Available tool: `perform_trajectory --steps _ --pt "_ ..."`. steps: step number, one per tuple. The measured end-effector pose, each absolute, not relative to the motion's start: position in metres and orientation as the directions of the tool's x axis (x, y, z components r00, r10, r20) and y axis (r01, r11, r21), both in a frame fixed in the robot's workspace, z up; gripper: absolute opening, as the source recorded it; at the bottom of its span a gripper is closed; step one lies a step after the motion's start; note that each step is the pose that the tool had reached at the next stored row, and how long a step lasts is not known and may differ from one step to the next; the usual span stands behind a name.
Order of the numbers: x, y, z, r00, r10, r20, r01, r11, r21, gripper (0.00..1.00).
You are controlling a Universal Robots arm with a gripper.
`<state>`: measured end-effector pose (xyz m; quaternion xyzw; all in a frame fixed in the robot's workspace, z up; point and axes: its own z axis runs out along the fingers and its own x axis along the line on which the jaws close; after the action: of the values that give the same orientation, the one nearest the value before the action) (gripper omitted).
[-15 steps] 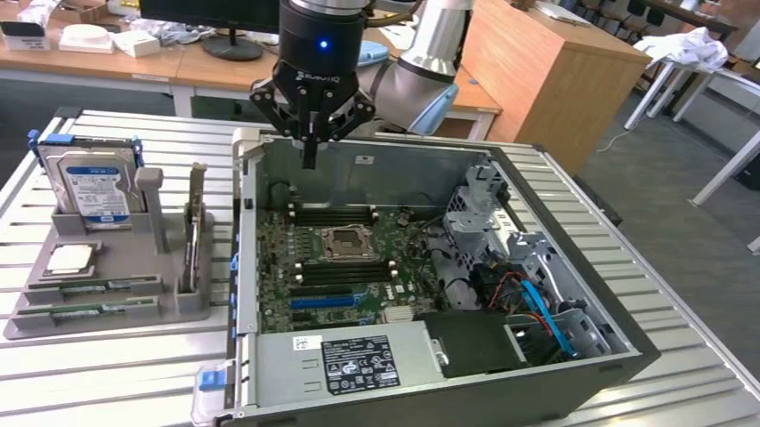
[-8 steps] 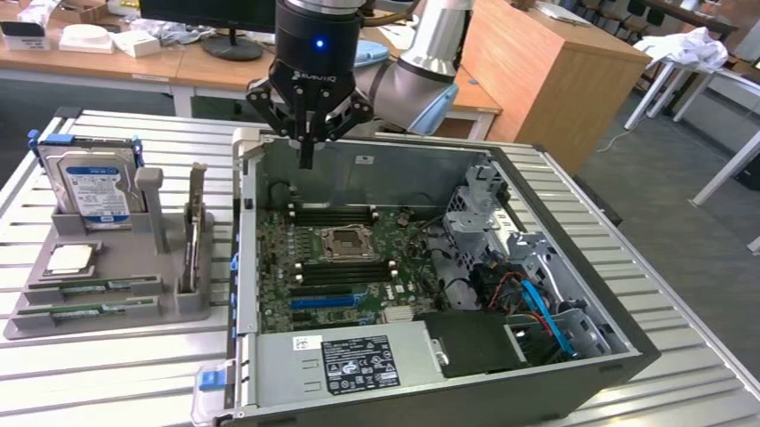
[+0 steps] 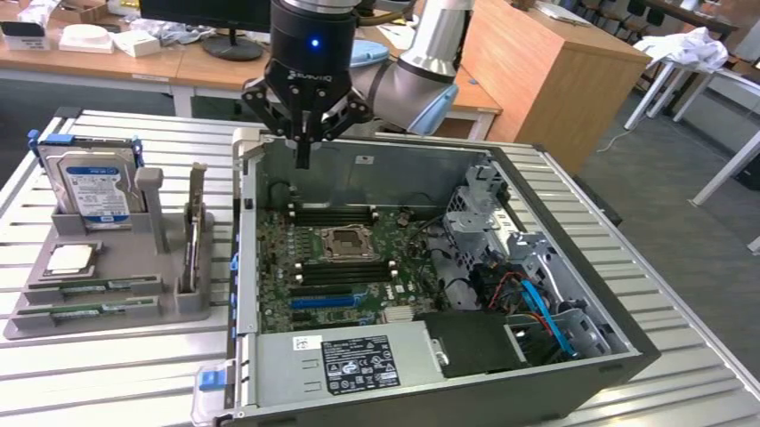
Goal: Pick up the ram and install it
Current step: 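Reach for the ram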
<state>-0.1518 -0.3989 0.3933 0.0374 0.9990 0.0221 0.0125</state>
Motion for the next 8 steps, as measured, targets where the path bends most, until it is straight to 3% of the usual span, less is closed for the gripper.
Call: perform_trajectory --steps 8 --pt "-0.1562 -0.3989 0.3933 -0.997 0.075 -0.023 0.074 0.996 0.045 0.1"
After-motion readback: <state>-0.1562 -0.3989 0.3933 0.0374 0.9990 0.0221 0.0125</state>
